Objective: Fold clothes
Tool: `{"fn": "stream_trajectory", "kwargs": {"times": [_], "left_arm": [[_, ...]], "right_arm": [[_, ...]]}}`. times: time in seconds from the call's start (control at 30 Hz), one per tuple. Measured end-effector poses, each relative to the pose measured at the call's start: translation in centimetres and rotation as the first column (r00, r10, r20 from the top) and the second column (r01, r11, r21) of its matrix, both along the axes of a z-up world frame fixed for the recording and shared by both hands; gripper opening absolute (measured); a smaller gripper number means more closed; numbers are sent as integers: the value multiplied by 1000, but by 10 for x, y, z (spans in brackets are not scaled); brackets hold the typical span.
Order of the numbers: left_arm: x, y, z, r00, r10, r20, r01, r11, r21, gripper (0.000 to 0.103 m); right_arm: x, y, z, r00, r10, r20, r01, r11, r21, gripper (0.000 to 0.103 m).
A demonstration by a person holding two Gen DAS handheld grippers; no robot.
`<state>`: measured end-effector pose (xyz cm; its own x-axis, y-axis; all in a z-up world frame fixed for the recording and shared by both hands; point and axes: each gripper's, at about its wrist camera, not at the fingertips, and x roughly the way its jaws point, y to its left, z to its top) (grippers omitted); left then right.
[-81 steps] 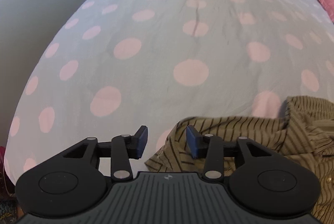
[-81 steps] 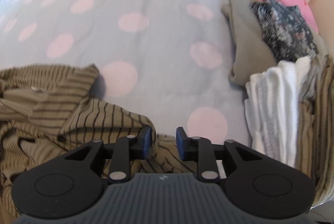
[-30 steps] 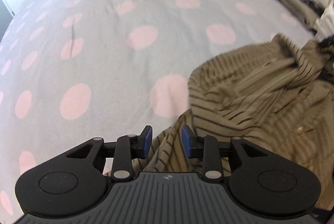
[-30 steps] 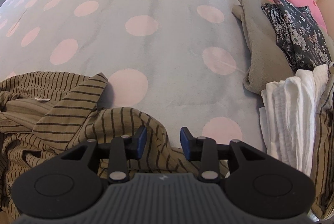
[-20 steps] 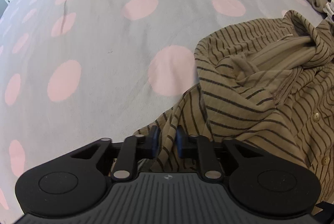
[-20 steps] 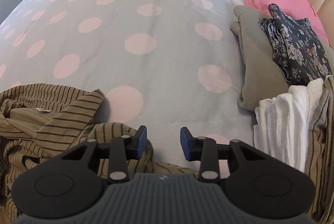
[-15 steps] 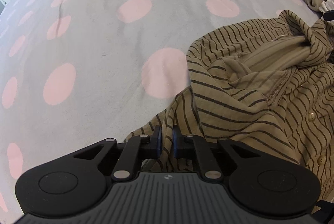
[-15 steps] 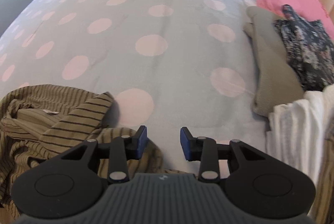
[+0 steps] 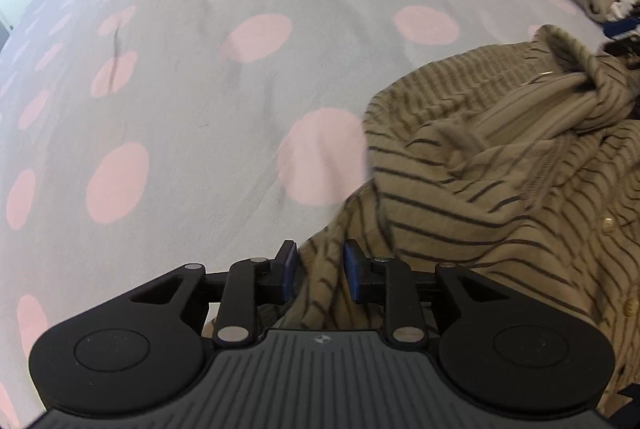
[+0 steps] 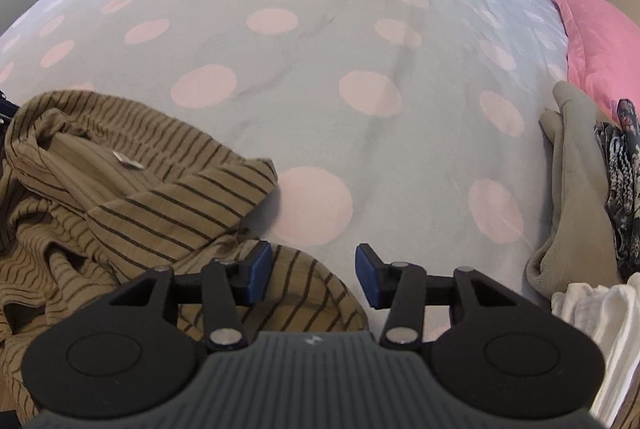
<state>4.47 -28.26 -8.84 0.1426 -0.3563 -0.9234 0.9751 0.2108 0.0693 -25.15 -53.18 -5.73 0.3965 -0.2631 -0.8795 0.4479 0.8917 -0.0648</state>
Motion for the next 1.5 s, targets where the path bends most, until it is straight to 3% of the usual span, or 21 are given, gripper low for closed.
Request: {"fn": "stream_trajectory", "kwargs": {"times": [0.07,0.13,0.2,0.3,0.43,0.7,0.93,0.97,1.03,1.07,1.13,1.2,1.3,1.4,1.5], "left_arm": [[2,0,0,1000,12,-17,-12,1000,-13,23],[1,-1,0,999,7,-37,-8,1000,-16,9],[0,0,4,999,2,-36,-3,1000,-21,0],[3,4,23,999,29,-16,-30,997,-66,0],[12,15,67,994,103,27,-95,975,-201,0],[-4,41,143,972,174,156,-102,918,-384,0],[-37,77,228,941,228,251,-55,833,-550,0],[-44,84,244,930,251,268,-51,812,-582,0],[-57,100,277,908,297,296,-40,765,-643,0],[-62,110,293,913,298,280,-32,734,-678,0],[-72,130,325,921,298,249,-16,669,-743,0],[-87,135,342,922,281,267,6,677,-736,0],[-104,125,339,904,264,335,18,761,-648,0],[-100,115,308,896,273,350,-23,816,-578,0],[-87,111,268,891,286,353,-74,858,-509,0]], "right_arm": [[-3,-1,-6,1000,6,-19,-6,1000,11,40],[-8,0,-8,1000,12,-26,-11,1000,15,11],[-12,1,-6,1000,13,-21,-13,1000,15,1],[-21,3,9,999,-9,33,10,1000,-28,1],[-29,9,36,993,-56,108,70,989,-132,0],[-32,46,94,962,-103,252,195,905,-378,0],[-65,92,177,901,-83,427,322,786,-527,0],[-72,102,191,890,-70,450,342,756,-558,0],[-88,124,221,869,-49,492,399,657,-639,0],[-99,133,238,856,-32,516,418,630,-654,0],[-119,147,268,830,-6,557,437,628,-644,0],[-132,156,288,821,3,570,424,667,-613,0],[-138,162,289,833,24,553,350,751,-560,0],[-127,163,258,863,30,504,240,853,-463,0],[-105,157,210,906,41,422,133,918,-373,0]]}}
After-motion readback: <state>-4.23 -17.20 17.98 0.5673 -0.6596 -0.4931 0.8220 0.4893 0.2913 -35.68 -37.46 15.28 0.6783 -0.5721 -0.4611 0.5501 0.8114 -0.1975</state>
